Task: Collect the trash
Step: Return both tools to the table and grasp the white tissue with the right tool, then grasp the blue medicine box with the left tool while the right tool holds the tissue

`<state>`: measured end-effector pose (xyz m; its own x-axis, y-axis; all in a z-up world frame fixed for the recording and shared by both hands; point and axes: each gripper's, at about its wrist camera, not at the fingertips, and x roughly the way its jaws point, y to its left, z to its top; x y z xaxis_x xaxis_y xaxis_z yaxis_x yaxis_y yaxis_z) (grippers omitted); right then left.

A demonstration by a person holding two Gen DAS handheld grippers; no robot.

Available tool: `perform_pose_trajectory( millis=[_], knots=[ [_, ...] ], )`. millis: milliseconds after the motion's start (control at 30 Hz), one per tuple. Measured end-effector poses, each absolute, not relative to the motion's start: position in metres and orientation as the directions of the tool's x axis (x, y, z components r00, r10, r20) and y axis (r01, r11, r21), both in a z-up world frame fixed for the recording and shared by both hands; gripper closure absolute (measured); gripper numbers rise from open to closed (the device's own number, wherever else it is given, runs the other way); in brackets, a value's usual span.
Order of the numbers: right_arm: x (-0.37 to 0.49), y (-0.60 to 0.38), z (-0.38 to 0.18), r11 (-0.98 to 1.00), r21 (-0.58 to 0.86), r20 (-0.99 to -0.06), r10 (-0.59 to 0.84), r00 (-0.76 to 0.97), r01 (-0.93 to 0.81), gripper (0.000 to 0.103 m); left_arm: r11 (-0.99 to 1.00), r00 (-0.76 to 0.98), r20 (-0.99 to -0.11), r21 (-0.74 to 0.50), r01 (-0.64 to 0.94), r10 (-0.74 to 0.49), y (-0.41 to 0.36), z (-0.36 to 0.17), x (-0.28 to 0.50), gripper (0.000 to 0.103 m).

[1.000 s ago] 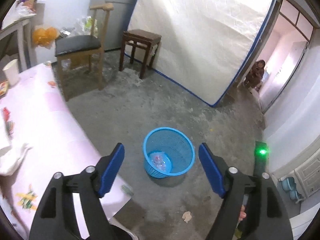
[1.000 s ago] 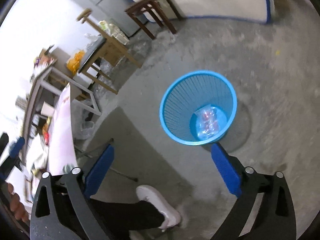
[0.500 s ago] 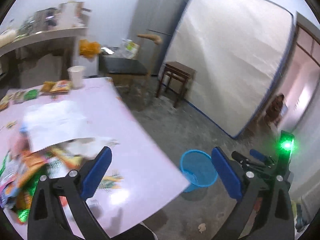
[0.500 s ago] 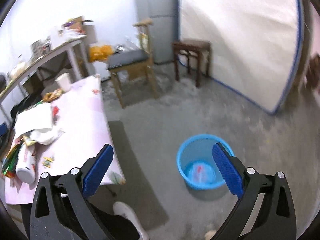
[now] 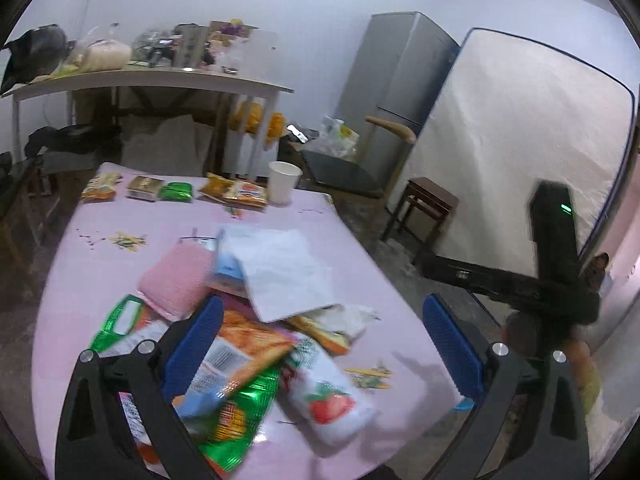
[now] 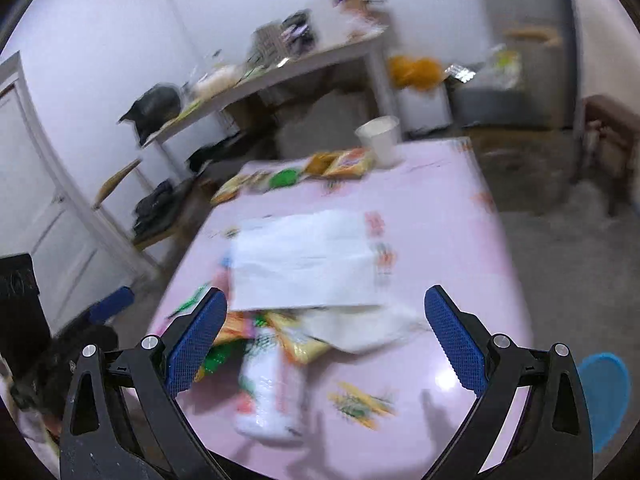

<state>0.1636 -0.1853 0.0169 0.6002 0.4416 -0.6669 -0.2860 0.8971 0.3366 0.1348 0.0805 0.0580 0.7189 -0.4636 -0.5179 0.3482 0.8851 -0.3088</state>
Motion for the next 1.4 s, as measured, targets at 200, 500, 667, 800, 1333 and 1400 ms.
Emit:
perform_pose_trajectory(
  millis=[200, 500, 667, 800, 1333, 1400],
  knots=[
    [0.22, -0.134, -0.012, 0.871, 0.379, -0.749, 0.487, 0.45, -0.312, 0.01, 0.886, 0.721, -0.519, -0.328, 0.328, -0.459, 0.11, 0.044, 0.15, 0.006],
    [0.242, -0.097, -0.031, 0.912, 0.257, -0.836, 0.375, 0.401, -0.319, 0.036, 0.877, 0.693, -0.544, -0.363, 0.315, -0.474, 0.121, 0.02, 0.169, 0.006],
    [0.247, -0.094, -0.038, 0.923, 0.213, -0.849, 0.338, 0.406, -0.321, 0.047, 0.87, 0.687, -0.541, -0.375, 0.32, -0.486, 0.122, 0.016, 0.174, 0.006],
    [0.249, -0.096, -0.037, 0.934, 0.196, -0.849, 0.314, 0.424, -0.298, 0.071, 0.863, 0.68, -0.54, -0.391, 0.319, -0.496, 0.122, 0.013, 0.178, 0.006],
    [0.205, -0.181, -0.003, 0.872, 0.451, -0.692, 0.477, 0.541, -0.192, 0.094, 0.889, 0.715, -0.533, -0.326, 0.32, -0.453, 0.12, 0.033, 0.158, 0.006],
    [0.197, -0.206, -0.004, 0.833, 0.528, -0.651, 0.521, 0.553, -0.164, 0.094, 0.889, 0.713, -0.533, -0.318, 0.33, -0.456, 0.119, 0.039, 0.156, 0.006]
  ],
)
